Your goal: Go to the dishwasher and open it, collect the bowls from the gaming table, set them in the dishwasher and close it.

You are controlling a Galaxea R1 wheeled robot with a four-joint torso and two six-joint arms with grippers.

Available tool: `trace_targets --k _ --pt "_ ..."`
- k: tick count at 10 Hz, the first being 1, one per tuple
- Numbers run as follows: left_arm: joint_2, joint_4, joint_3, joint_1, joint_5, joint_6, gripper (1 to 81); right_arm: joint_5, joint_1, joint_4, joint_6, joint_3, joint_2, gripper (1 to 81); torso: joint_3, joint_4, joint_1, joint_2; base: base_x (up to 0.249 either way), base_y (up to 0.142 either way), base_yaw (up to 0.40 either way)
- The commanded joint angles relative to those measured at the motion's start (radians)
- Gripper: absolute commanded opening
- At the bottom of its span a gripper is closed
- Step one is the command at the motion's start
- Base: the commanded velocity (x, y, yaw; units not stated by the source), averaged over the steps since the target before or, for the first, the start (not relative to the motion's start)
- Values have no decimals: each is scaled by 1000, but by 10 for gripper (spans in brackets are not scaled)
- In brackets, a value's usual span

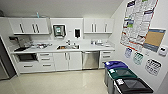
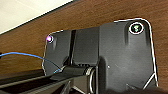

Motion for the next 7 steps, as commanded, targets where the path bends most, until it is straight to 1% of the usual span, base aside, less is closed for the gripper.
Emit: trace_targets --k 1,3,7 --pt "-14 9 10 -51 50 5 811 -51 50 10 -2 16 -16 811 0 0 0 0 233 0 0" --pt "-14 8 10 -51 50 5 811 -51 50 10 -2 13 -14 811 0 0 0 0 196 0 0" --pt "-14 8 10 -51 50 5 811 -51 49 8 -4 13 -16 811 0 0 0 0 155 0 0"
